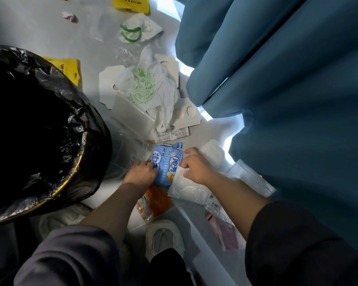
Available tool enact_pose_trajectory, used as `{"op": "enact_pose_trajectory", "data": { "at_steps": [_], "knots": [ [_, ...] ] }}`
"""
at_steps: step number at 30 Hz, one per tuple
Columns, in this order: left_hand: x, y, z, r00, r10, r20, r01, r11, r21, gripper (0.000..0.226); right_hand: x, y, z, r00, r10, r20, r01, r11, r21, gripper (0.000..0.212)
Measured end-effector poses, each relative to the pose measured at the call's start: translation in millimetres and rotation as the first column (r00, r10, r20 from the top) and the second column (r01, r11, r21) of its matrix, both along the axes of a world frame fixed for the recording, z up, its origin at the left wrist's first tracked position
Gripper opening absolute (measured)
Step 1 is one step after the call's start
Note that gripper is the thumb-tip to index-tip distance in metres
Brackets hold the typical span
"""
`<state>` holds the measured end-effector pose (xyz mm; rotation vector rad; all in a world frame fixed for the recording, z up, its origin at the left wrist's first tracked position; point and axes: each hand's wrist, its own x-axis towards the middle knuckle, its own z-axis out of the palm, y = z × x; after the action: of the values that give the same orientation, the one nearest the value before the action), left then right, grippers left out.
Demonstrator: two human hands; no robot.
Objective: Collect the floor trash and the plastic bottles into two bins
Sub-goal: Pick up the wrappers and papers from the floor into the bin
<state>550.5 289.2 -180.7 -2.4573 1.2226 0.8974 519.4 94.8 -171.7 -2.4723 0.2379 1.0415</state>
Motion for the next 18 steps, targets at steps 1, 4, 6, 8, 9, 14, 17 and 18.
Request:
{"op": "enact_pose_trajectory", "data": {
  "at_steps": [1, 4, 6, 8, 9, 14, 17, 18],
  "knots": [
    [0.0, 0.4, 1.1, 1.0, -0.005, -0.01, 0.005, 1.0, 0.003, 0.039, 1.4, 0.8, -0.2, 1.0, 0.013, -0.006, -0.013, 1.0, -0.01, 0.014],
    [0.0, 2.7, 8.0, 0.999, 0.018, -0.043, -0.018, 1.0, -0.014, 0.039, 3.4, 1.6, -0.9, 0.998, 0.039, -0.042, -0.041, 0.998, -0.044, 0.014],
    [1.8, 4.3, 17.9, 0.997, 0.027, -0.066, -0.029, 0.999, -0.03, 0.041, 0.5, 0.5, 1.8, 0.998, 0.005, -0.064, -0.008, 0.999, -0.042, 0.021],
    [5.0, 6.7, 29.9, 0.995, 0.029, -0.1, -0.032, 0.999, -0.023, 0.04, -2.7, -1.8, 9.4, 0.998, -0.04, -0.058, 0.038, 0.999, -0.024, 0.021],
    [6.9, 8.0, 37.3, 0.992, 0.035, -0.121, -0.037, 0.999, -0.017, 0.039, -4.1, -3.4, 15.6, 0.997, -0.057, -0.051, 0.056, 0.998, -0.024, 0.02],
    [15.1, 12.2, 93.9, 0.985, 0.054, -0.161, -0.063, 0.997, -0.052, 0.026, -10.8, -10.2, 63.1, 0.994, -0.106, 0.02, 0.107, 0.994, -0.029, 0.012],
    [22.3, 13.6, 141.7, 0.988, 0.065, -0.139, -0.081, 0.99, -0.116, 0.02, -13.0, -9.4, 104.6, 0.984, -0.137, 0.11, 0.138, 0.99, -0.005, 0.007],
    [24.0, 15.7, 158.4, 0.989, 0.071, -0.129, -0.089, 0.985, -0.145, 0.018, -13.9, -8.5, 120.4, 0.976, -0.159, 0.148, 0.158, 0.987, 0.018, 0.007]
  ]
}}
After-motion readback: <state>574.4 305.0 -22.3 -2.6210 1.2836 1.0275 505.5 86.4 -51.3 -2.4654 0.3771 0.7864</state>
